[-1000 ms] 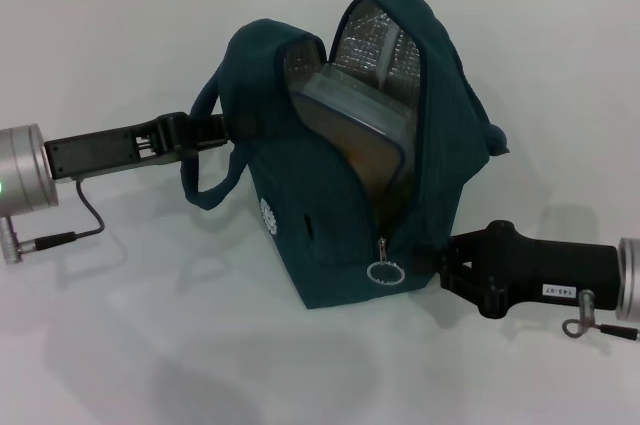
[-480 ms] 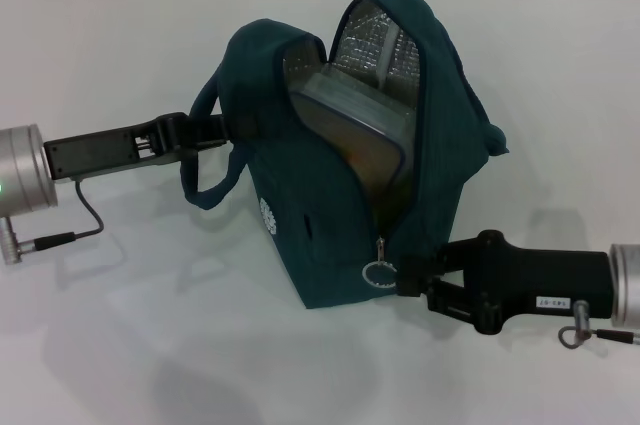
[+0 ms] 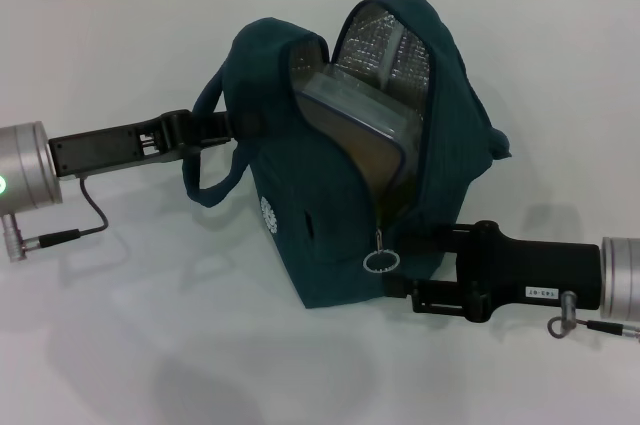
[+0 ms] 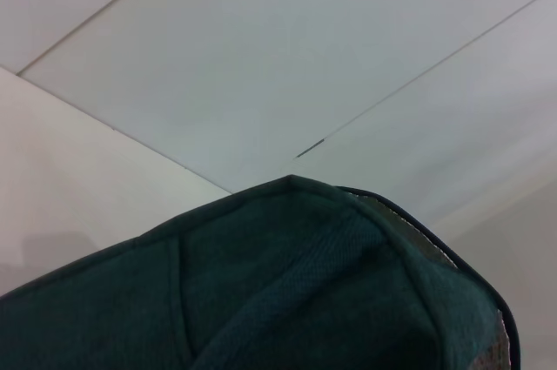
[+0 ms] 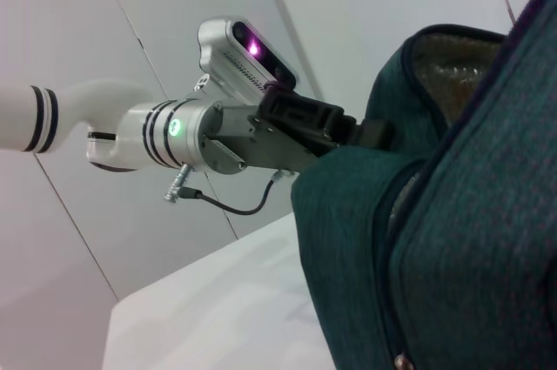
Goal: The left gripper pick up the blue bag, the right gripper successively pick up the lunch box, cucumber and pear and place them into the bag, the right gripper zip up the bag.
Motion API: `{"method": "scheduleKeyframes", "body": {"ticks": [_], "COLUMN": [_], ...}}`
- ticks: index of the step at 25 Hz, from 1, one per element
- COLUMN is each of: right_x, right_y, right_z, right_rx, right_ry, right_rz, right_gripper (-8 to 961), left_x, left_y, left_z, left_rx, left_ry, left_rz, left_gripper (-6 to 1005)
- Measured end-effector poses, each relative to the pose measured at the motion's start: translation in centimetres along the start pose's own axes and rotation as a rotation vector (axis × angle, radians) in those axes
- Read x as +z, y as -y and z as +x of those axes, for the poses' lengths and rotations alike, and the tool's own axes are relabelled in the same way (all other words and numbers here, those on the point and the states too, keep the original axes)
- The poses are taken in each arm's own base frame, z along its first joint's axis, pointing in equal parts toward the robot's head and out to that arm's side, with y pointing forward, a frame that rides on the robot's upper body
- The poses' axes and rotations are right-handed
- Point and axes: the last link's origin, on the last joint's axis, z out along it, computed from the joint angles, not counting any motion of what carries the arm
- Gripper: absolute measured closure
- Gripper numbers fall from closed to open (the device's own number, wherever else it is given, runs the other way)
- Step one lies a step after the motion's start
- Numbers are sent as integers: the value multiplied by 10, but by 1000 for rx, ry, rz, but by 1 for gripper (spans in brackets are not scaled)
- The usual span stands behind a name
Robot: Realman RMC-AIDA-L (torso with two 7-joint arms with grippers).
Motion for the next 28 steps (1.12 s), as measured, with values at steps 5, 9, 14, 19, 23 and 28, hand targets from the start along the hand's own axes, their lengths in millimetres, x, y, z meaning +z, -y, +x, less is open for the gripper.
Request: {"method": "scheduleKeyframes", "body": {"ticks": [5,9,14,19,23,28], "right_x": [3,7,13,15,19,22], "right_y": [3,5,6,6,6,6], "right_z": [-1,0,1,0,-3,-6], "right_rx": [-6,-9,-19,-26,-33,-43], "right_ry": [-12,-21,-38,-43,-51,-61], "right_rz": [12,26,34,33,19,6], "right_gripper": [375,305,418,579,734,792], "left_x": [0,-1,-2,-3,-3,-2], "left_y": [0,0,1,1,2,2], "left_z": [0,-1,-2,-3,-4,-6], "left_rx": [-1,-2,-2,1,2,-2], "left_ry": [0,-1,-3,-3,-5,-4], "left_rz": [1,2,5,6,6,4], "left_gripper": [932,932,932,932,932,931]}}
